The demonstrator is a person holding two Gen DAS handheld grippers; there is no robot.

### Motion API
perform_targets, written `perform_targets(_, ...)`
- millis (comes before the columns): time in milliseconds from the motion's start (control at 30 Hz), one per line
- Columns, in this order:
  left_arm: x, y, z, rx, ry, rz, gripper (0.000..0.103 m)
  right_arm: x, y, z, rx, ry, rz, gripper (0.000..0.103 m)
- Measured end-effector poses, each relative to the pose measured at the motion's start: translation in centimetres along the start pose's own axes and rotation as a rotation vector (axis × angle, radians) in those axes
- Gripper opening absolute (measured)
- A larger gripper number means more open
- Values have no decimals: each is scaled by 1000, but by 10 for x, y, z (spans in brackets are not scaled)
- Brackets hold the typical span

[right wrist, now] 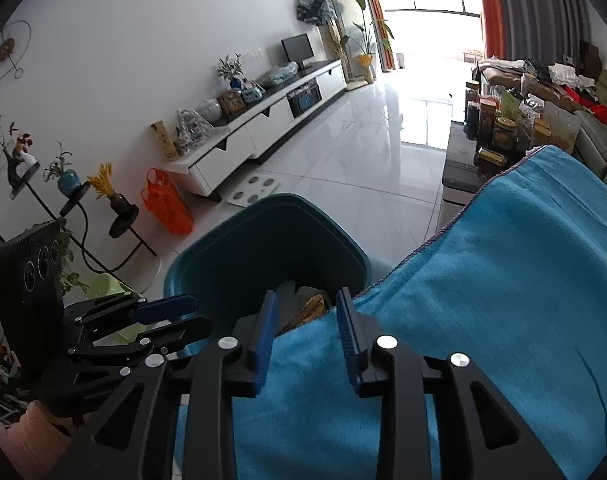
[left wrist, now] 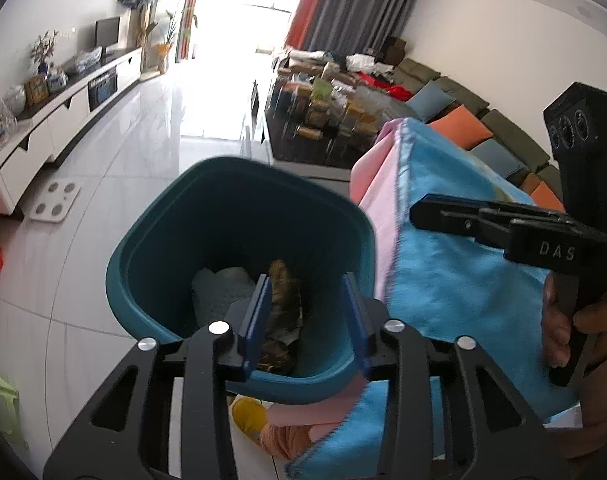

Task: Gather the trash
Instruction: 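Open the left gripper over the bin while the right gripper releases its wrapper into it, then grasp the orange peel with the left gripper while the right gripper grasps the clear plastic bag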

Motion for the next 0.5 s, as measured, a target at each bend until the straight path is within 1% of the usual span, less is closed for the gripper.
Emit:
perform_targets(67,8,-9,-3,-20,-25,14,43,9,1,3,4,-16,-7,33)
perform_targets(100,12,-14,-5,-30,-35,22,48,15,1,4,5,-25,-14,33)
perform_targets(133,15,-19,-6,-40,-45,29,50,20,0,6,5,-33,-18,33)
perform_targets(200,20,-34,-8,-65,-66,55,56,31,-2,9,4,-47,-19,33)
perform_targets(267,26,-49,-11,-91,-86,76,60,44,-3,13,5,-68,-21,37)
perform_targets(333,29,-65,-12,-109,-96,115,65,60,-8,17,2,-93,-18,38)
perform_targets(400,32,-79,-12,-125,-104,142,69,77,-15,22,-11,-119,-13,40)
perform_targets(500,33,-105,-9,-155,-104,194,72,102,-28,33,-35,-156,15,42)
Point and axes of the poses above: each gripper's, at about its wrist camera, not at the fingertips, and x roughly against the way its jaws point, y to its left, z to its underside, the point moved 7 cm from there along -x, roughly the way its jaws point, and after that the axes turned 1 degree about -y, right-handed, at the moved point
